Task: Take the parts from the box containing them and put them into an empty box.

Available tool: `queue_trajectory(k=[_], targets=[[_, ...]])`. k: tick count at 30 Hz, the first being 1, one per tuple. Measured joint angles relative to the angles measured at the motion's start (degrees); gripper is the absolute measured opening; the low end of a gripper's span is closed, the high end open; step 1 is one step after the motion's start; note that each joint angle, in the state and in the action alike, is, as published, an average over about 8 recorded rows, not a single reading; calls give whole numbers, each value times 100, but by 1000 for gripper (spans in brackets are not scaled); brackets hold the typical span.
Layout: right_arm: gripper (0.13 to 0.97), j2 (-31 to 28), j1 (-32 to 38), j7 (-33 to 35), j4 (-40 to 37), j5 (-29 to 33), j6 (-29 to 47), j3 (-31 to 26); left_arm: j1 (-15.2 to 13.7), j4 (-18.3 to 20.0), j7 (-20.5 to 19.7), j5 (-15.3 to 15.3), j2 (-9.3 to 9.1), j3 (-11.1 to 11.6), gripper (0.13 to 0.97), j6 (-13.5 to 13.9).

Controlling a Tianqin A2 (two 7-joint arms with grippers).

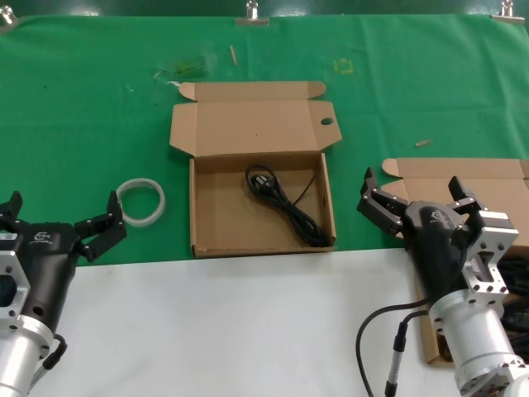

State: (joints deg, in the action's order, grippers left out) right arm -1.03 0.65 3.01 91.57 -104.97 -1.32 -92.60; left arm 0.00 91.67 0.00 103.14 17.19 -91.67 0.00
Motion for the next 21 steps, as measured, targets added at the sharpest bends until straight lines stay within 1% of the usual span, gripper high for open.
queue_trajectory(k=[21], targets=[[966, 0, 0, 0, 0, 0, 0, 0, 0, 0, 0, -1, 0, 0, 966, 0]])
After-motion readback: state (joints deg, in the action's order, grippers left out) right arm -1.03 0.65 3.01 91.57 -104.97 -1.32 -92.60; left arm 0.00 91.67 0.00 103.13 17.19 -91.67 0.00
